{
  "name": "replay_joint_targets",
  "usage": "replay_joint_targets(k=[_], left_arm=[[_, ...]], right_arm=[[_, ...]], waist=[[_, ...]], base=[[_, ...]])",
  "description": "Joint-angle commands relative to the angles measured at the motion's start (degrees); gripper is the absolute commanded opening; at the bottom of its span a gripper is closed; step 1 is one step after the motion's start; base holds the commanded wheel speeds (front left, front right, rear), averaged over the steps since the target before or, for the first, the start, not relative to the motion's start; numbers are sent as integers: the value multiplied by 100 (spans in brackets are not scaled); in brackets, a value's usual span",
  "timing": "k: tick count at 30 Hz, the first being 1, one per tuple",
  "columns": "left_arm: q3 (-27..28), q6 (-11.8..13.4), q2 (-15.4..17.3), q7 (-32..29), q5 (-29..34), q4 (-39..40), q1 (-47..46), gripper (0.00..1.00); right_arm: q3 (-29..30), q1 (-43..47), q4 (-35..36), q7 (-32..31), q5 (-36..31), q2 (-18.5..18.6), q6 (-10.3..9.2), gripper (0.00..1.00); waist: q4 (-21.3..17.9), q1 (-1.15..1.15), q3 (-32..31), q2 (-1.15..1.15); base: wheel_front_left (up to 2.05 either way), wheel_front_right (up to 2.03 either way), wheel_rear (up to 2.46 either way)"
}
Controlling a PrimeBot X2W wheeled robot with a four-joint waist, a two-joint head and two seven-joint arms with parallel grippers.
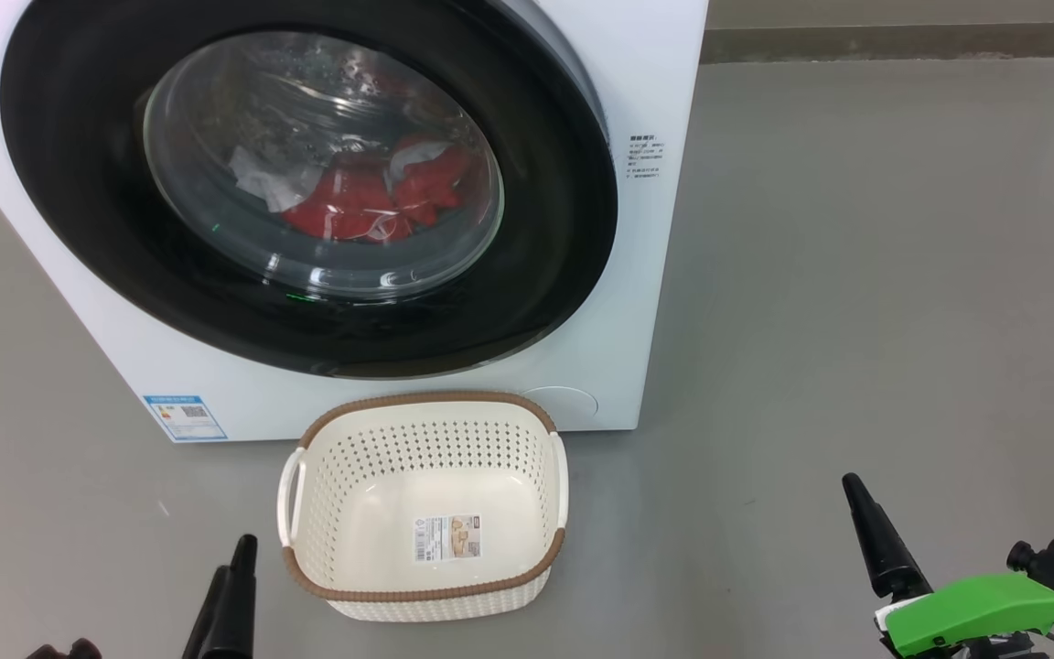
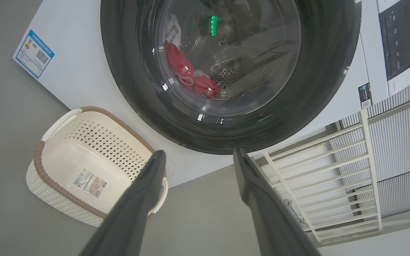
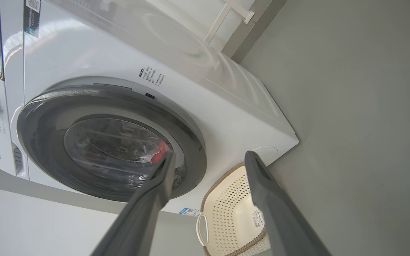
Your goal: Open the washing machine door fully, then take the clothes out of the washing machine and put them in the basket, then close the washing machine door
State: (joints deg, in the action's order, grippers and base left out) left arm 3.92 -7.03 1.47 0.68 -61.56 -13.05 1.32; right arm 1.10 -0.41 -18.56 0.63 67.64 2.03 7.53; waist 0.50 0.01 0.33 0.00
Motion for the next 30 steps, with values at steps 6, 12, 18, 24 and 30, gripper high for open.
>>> replay_joint_targets(k=[6,12,18,24,30], left_arm=[[74,-6,121,148,569,273,-39,100],[70,-3,128,250,1004,355,-5,100],[72,-2,134,351,1424,434,32,100],[77,-4,136,453,1841,506,75,100],[70,-8,143,555,2266,594,113,100]], right_arm=[[-127,-134,159,161,-469,108,-2,100],[-201,-131,162,262,-805,119,-2,100],[-264,-127,179,363,-1153,138,-2,100],[-337,-116,198,464,-1498,157,-2,100],[-405,-95,220,565,-1835,177,-3,100]], waist=[[0,-1,2,0],[6,-1,0,0],[15,-1,-5,0],[18,-1,-9,0],[19,-1,-11,0]], base=[[0,0,0],[0,0,0],[0,0,0],[0,0,0],[0,0,0]])
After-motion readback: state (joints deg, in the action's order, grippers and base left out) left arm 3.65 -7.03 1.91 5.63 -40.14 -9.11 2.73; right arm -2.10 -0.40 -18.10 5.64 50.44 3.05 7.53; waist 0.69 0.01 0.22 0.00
